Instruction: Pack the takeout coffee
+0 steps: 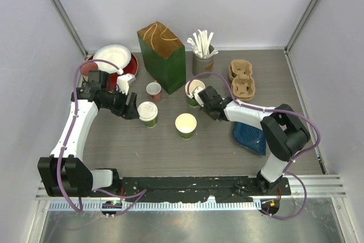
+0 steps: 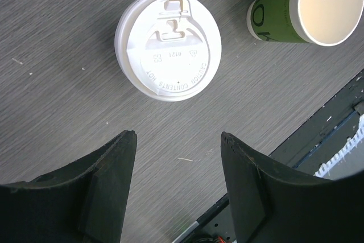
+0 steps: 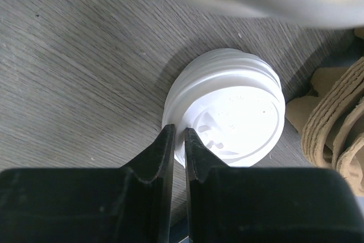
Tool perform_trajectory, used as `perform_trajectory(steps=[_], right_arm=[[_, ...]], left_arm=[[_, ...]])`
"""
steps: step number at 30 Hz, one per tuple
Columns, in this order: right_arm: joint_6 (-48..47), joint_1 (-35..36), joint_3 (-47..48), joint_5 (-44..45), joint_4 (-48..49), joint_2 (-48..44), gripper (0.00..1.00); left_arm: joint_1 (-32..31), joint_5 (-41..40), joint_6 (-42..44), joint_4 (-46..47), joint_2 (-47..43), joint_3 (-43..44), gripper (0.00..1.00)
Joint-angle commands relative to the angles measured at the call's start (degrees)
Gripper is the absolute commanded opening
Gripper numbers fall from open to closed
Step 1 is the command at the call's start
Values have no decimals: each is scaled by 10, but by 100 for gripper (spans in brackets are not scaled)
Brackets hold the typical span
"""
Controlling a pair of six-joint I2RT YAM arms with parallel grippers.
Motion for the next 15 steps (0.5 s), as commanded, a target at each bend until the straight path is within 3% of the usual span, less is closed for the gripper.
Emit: perform_trajectory(steps=[1, 7, 15], right_arm=[[-2, 3, 2, -2, 6, -14, 10], [2, 3, 13, -2, -16, -36, 1], [18, 4, 54, -15, -82, -82, 1]], left_arm=[[3, 15, 6, -7, -4, 21, 65], [3, 16, 7, -6, -4, 22, 65], [3, 20, 7, -8, -2, 25, 65]])
